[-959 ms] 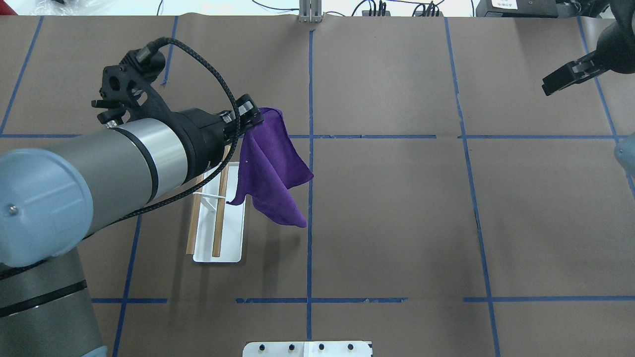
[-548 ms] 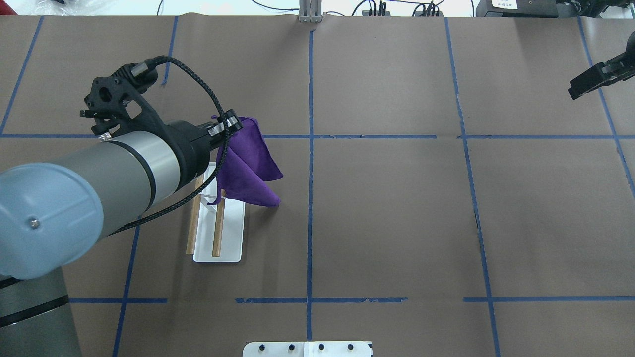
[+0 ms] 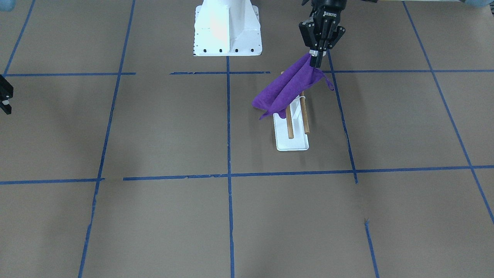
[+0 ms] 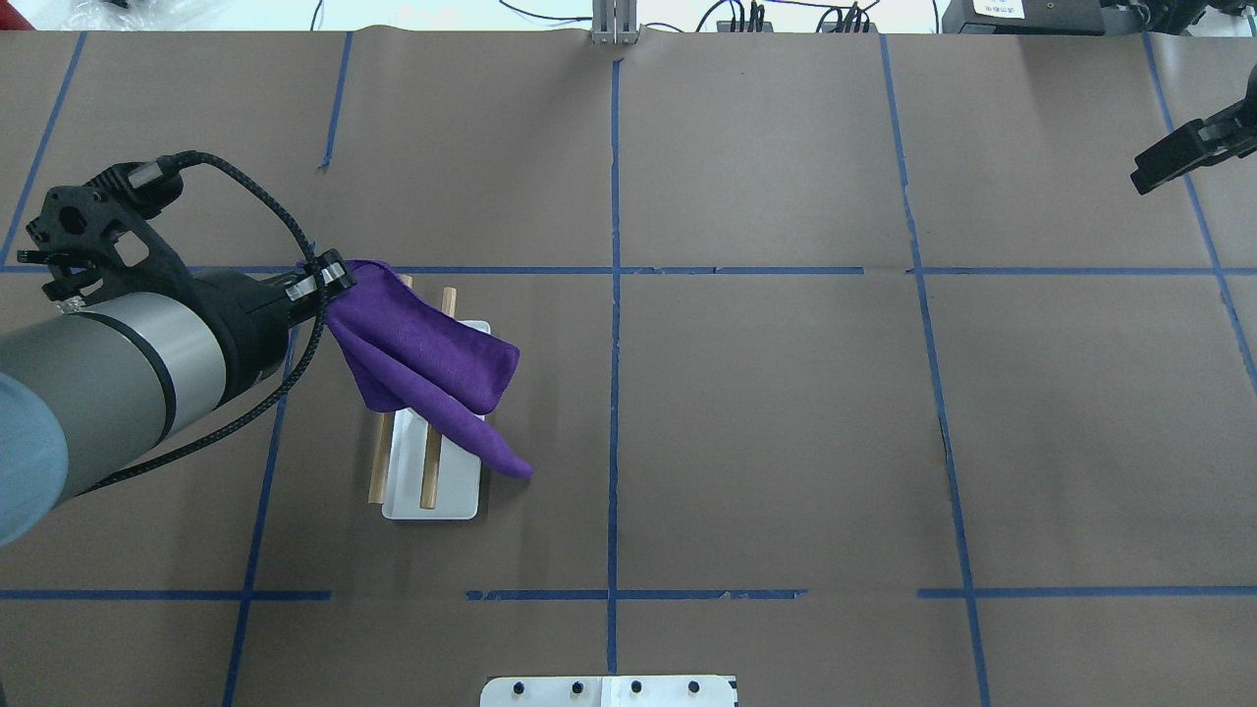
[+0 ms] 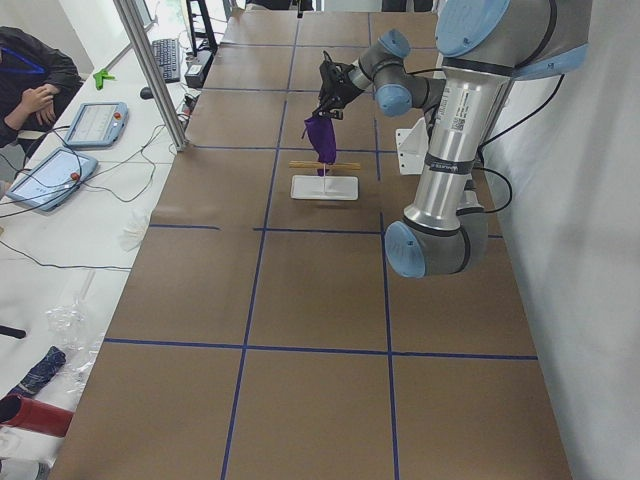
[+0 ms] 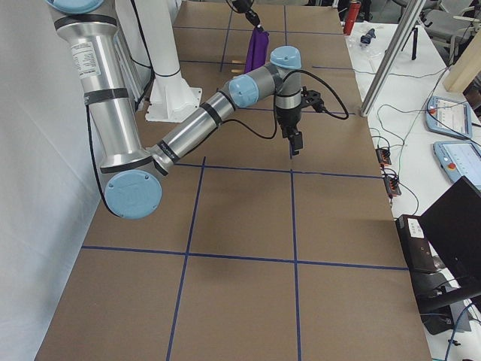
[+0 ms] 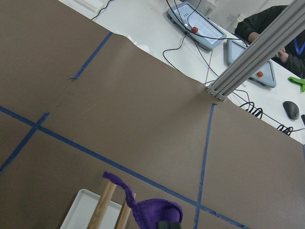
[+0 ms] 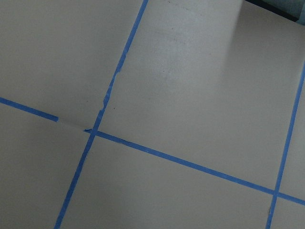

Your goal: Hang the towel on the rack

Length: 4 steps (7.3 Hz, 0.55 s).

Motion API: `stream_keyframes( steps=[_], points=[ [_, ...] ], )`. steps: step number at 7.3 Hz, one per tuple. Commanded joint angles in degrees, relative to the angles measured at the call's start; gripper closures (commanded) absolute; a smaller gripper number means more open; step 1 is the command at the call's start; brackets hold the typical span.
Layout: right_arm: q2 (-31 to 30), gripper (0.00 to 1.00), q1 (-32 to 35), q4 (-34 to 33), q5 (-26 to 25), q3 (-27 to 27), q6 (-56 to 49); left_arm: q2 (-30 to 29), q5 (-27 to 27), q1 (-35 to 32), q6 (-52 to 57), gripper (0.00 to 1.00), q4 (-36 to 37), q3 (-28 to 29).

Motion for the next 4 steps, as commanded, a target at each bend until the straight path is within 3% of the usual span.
stream_keyframes(
  steps=[1, 2, 4],
  points=[
    [0.06, 0.0, 0.44, 0.0, 0.84, 0.2, -0.01, 5.56, 0.96, -0.3, -0.1, 1.0, -0.03, 0.76],
    [0.06, 0.0, 0.44, 0.0, 0.84, 0.29, -0.01, 6.2, 5.06, -0.3, -0.18, 1.0, 0.05, 3.64],
    [0.23, 0.0, 0.53, -0.08, 0.84, 0.12, -0.01, 7.34, 5.8, -0.3, -0.62, 1.0, -0.03, 7.78]
  ],
)
